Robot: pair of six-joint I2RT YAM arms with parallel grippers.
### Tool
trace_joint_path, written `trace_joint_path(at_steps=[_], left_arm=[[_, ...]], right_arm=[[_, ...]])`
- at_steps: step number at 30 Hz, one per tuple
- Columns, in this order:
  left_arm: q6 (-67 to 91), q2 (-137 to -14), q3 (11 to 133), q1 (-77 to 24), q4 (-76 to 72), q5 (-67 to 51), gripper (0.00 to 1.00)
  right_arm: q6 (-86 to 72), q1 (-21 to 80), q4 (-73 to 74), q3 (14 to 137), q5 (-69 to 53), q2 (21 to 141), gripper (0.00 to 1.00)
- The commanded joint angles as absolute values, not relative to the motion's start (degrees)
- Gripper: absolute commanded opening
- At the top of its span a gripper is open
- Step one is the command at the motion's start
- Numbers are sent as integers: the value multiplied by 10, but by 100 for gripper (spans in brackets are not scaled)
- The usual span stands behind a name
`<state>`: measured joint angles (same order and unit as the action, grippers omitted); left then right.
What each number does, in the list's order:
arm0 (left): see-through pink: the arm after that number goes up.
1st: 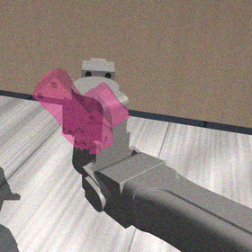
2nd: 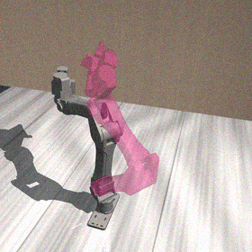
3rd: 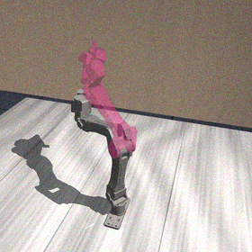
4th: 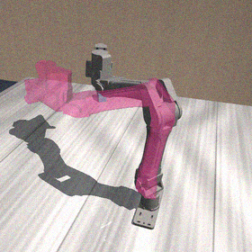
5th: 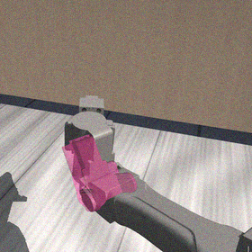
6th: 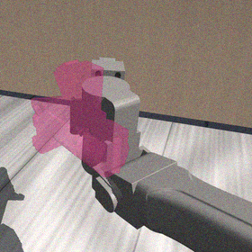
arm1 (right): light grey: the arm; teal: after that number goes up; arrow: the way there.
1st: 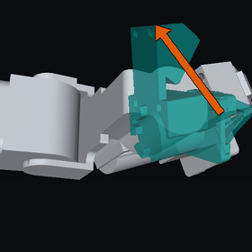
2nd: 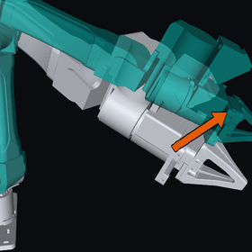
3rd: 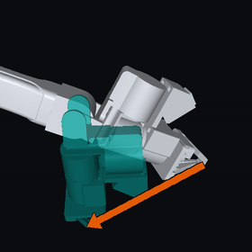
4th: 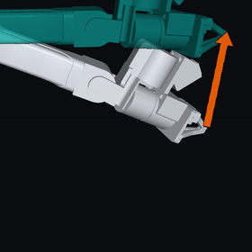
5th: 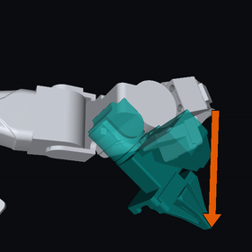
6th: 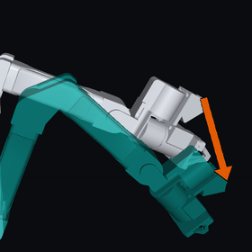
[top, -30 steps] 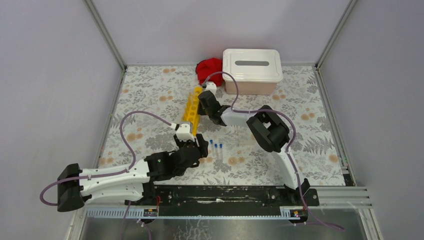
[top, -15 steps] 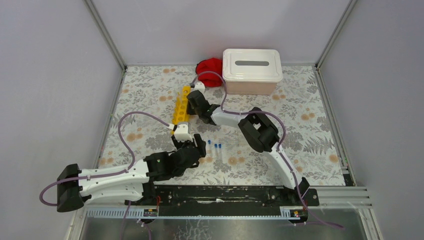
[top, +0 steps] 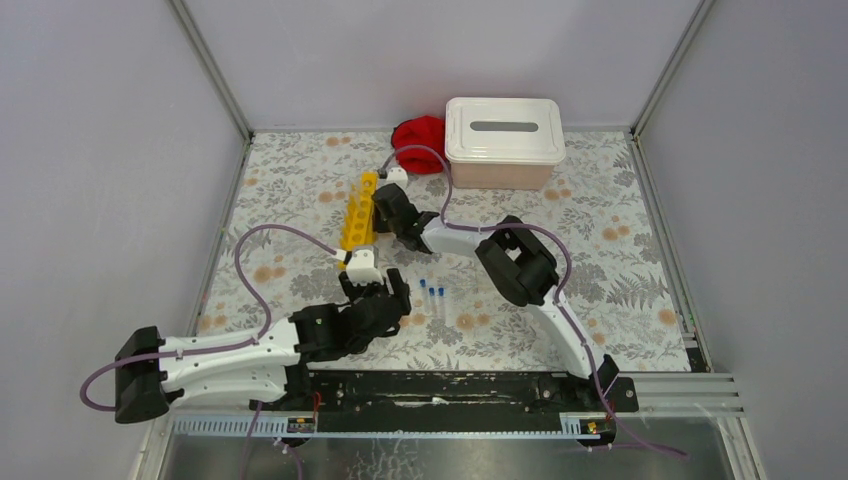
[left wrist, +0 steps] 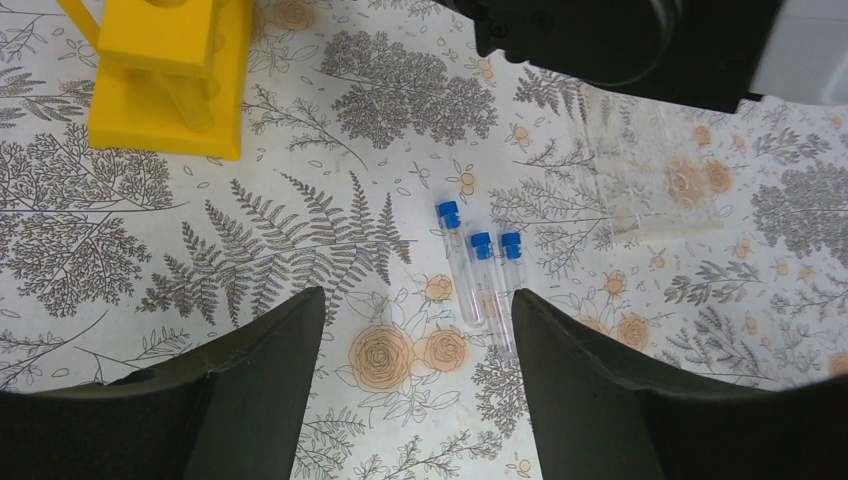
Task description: Organize the chemistry lab equipment
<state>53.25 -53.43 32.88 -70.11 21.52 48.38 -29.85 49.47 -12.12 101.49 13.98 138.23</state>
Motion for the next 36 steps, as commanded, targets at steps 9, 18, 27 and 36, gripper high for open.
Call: trace_joint_path(at_steps=[9, 18, 27, 36], left_arm=[[564, -569, 372, -705, 236, 494, 84], [549, -657, 408, -705, 225, 457, 88], [572, -763, 453, -704, 231, 427, 90], [635, -858, 488, -659, 252, 383, 84]], right_arm=[[-274, 480, -181, 892, 167, 1253, 30], [-265, 461, -215, 760, 198, 1150, 35], [-258, 454, -242, 634, 228, 1049, 37], [-252, 454, -259, 536, 259, 973, 37]])
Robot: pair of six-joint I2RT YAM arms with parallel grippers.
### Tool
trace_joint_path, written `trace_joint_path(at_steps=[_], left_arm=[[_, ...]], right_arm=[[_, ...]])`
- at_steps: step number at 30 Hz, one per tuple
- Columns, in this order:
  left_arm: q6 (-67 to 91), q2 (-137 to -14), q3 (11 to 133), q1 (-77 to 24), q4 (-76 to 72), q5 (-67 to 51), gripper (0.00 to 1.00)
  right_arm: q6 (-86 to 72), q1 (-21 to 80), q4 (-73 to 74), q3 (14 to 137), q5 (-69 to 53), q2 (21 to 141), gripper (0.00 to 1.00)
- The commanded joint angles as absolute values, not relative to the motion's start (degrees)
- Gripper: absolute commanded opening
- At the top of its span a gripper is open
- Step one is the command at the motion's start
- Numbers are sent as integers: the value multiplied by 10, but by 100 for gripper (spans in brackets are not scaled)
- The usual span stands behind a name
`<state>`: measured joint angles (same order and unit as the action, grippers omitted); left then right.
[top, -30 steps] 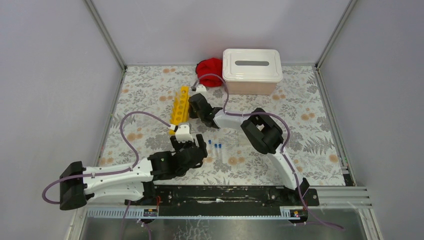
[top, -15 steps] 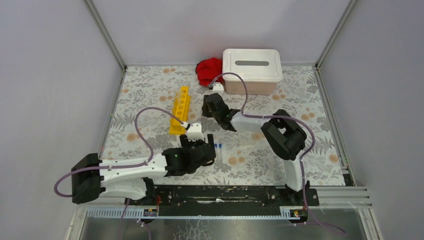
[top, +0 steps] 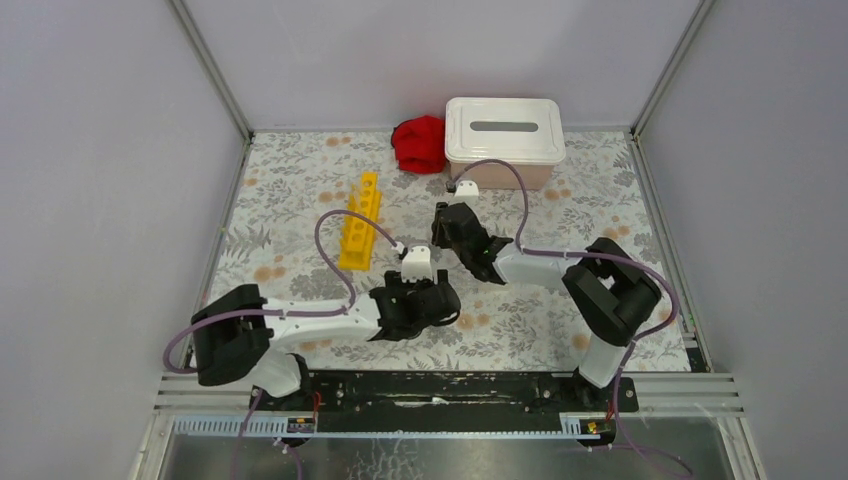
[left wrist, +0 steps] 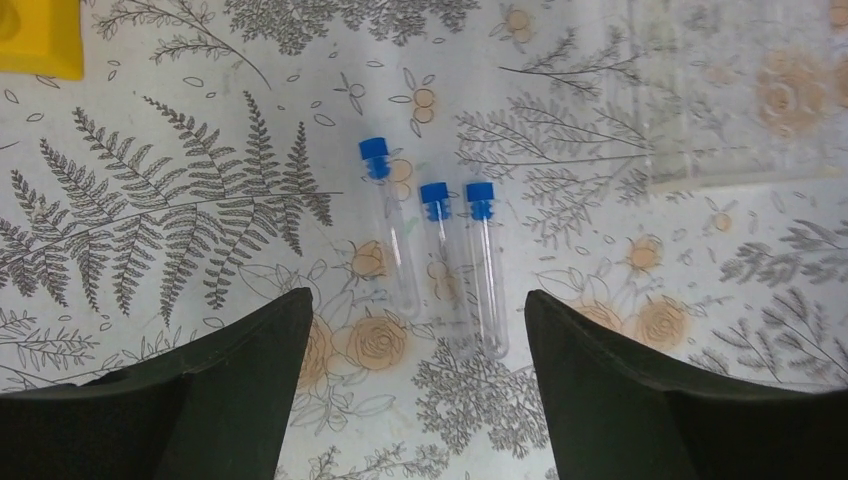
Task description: Organize the chemistry lab equipment
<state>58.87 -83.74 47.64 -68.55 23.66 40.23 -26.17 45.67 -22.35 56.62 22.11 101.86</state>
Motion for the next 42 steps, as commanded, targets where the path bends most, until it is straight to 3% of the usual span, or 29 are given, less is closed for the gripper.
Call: trace_joint_path(at_steps=[1, 18, 38, 42], left_arm=[[642, -861, 487, -648, 252, 376, 80], [652, -893, 481, -582, 231, 314, 60], [639, -948, 509, -564, 234, 301, 55], [640, -957, 506, -563, 230, 296, 49]], right_arm=[[-251, 453, -262, 526, 262, 965, 37], [-271, 454, -289, 410, 270, 874, 37], [-276, 460, -279, 358, 269, 784, 37], [-277, 460, -279, 354, 271, 780, 37]])
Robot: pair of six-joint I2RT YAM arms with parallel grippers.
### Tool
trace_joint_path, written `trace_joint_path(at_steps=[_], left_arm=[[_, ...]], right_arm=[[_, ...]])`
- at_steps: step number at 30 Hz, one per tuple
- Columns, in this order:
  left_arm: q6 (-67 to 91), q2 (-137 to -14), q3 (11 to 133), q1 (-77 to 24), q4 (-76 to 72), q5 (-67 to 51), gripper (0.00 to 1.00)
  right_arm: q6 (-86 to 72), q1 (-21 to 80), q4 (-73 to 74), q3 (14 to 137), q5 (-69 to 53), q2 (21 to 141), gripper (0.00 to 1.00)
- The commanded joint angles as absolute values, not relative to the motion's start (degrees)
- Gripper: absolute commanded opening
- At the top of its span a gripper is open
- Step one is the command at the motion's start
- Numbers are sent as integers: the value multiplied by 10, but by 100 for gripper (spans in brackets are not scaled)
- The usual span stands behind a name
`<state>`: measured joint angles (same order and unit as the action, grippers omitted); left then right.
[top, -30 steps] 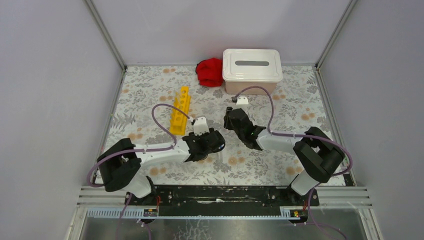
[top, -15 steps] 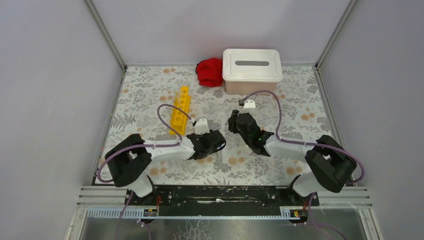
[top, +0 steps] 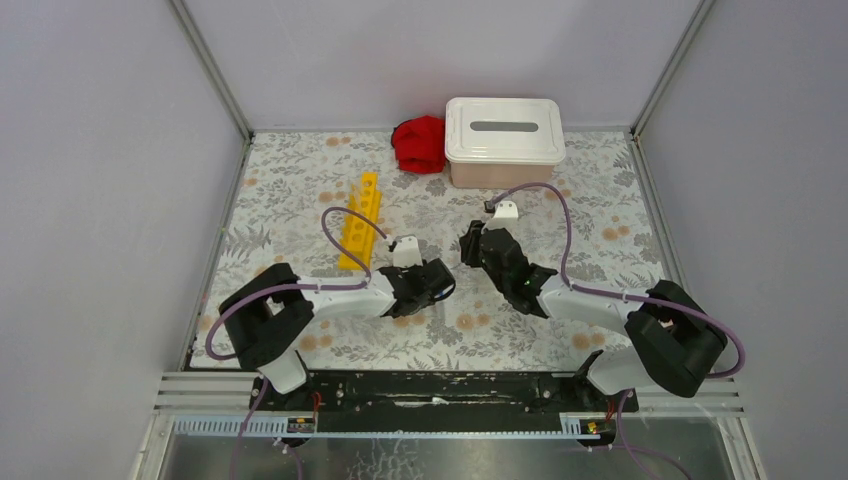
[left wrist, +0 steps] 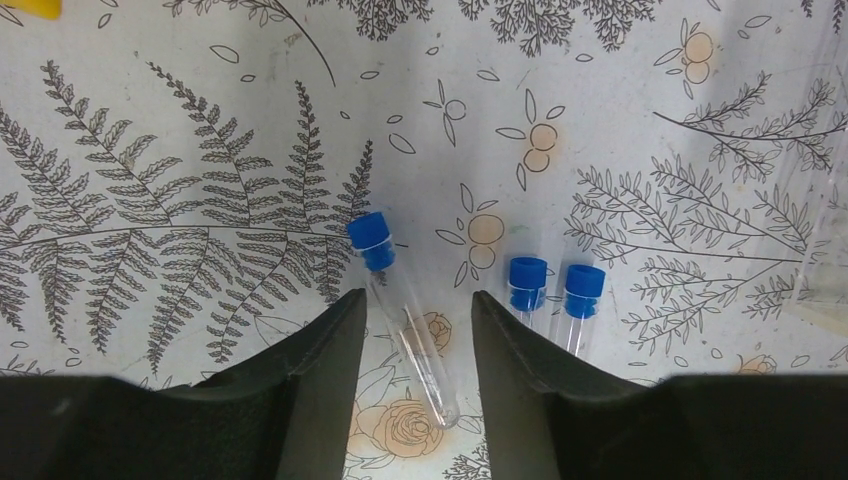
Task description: Organize the chemistry lab equipment
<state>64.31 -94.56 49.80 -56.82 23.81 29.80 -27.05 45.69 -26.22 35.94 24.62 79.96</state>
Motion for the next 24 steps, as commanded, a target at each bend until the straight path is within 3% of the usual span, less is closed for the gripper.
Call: trace_joint_path(at_steps=[1, 14, 19, 24], left_arm=[[640, -959, 505, -563, 228, 294, 47], [651, -969, 464, -565, 208, 289, 1], [611, -917, 433, -574, 165, 312, 0], [508, -823, 401, -597, 105, 328, 0]], right_arm=[[-277, 461, -279, 352, 271, 779, 37], [-281, 464, -260, 333, 270, 752, 36], [-280, 464, -210, 345, 247, 721, 37], [-304, 464, -139, 357, 205, 678, 46]])
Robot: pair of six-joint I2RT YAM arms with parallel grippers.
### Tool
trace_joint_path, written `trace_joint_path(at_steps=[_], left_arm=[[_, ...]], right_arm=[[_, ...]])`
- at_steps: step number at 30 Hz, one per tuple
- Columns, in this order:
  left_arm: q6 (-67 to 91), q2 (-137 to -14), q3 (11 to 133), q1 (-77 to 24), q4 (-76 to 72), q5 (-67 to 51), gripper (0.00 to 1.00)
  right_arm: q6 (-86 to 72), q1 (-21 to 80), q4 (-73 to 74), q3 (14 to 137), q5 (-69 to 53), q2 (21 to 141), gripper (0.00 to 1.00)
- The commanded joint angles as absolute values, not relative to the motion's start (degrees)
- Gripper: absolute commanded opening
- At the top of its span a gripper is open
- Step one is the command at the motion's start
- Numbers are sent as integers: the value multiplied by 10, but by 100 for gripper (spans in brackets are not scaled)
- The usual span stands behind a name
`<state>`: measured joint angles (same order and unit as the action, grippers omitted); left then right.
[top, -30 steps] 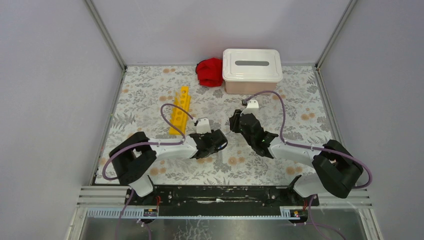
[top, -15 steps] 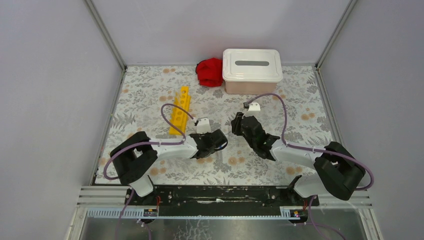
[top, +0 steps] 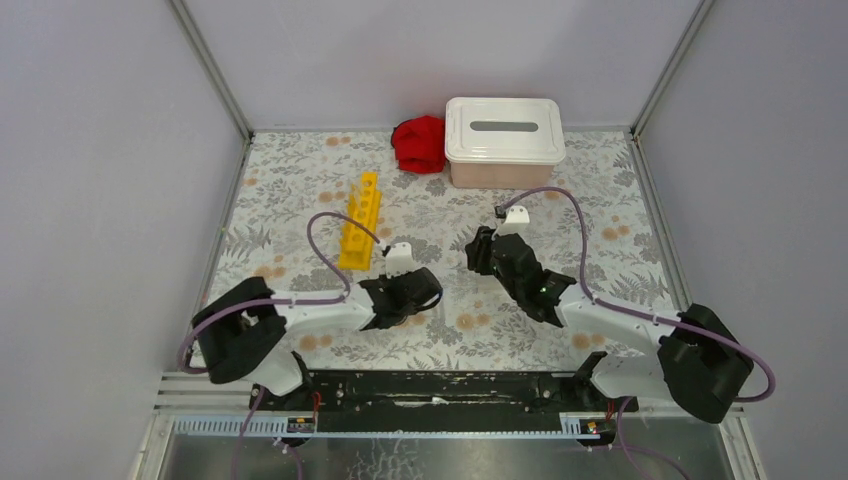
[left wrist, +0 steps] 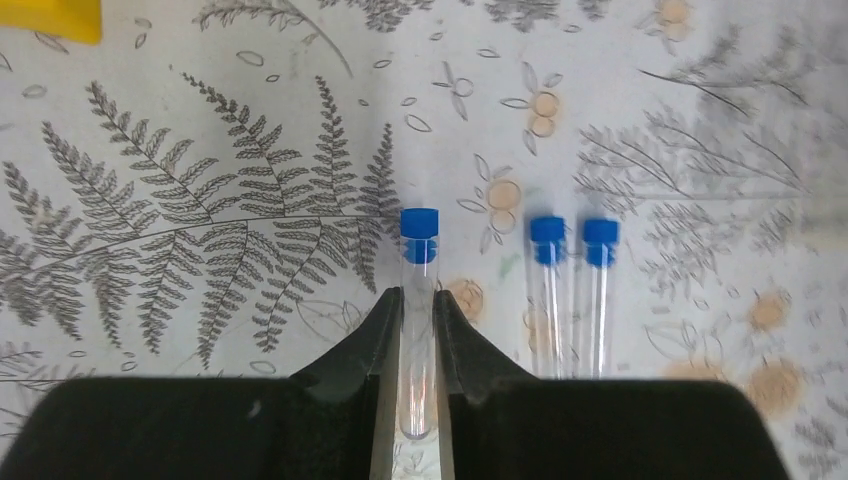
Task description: Organize the chemistry lab equipment
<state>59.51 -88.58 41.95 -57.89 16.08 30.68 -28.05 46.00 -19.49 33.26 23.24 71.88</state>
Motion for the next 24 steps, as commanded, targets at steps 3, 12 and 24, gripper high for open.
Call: trace_joint_path(at_steps=[3, 12, 24], left_arm=[[436, -772, 395, -611, 76, 318, 0], [234, -719, 408, -666, 2, 206, 0], [115, -681, 439, -721, 2, 210, 0]], right_arm=[[-326, 464, -97, 357, 179, 641, 48], [-401, 464, -21, 338, 72, 544, 51], [-448, 464, 68, 304, -24, 456, 51]])
